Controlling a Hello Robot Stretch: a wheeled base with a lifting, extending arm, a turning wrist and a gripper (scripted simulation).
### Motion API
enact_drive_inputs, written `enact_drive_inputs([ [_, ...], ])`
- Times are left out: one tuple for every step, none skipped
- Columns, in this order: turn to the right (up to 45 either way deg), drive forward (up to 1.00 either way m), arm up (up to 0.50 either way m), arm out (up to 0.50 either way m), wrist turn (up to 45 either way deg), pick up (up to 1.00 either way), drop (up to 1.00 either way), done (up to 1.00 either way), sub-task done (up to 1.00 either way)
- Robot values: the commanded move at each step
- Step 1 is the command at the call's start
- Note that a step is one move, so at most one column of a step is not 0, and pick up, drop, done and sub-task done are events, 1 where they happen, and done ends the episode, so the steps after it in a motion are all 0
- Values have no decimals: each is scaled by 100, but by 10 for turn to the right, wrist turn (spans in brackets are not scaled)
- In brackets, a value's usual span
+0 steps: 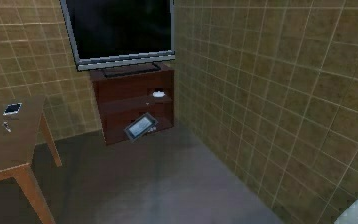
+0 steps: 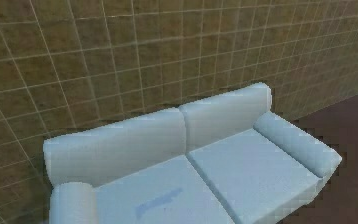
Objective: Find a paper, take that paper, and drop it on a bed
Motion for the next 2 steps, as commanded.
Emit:
enact_drive_inputs([
  [0,0,0,12,0,0,0,0,0],
  [0,0,0,0,450,0,0,0,0],
])
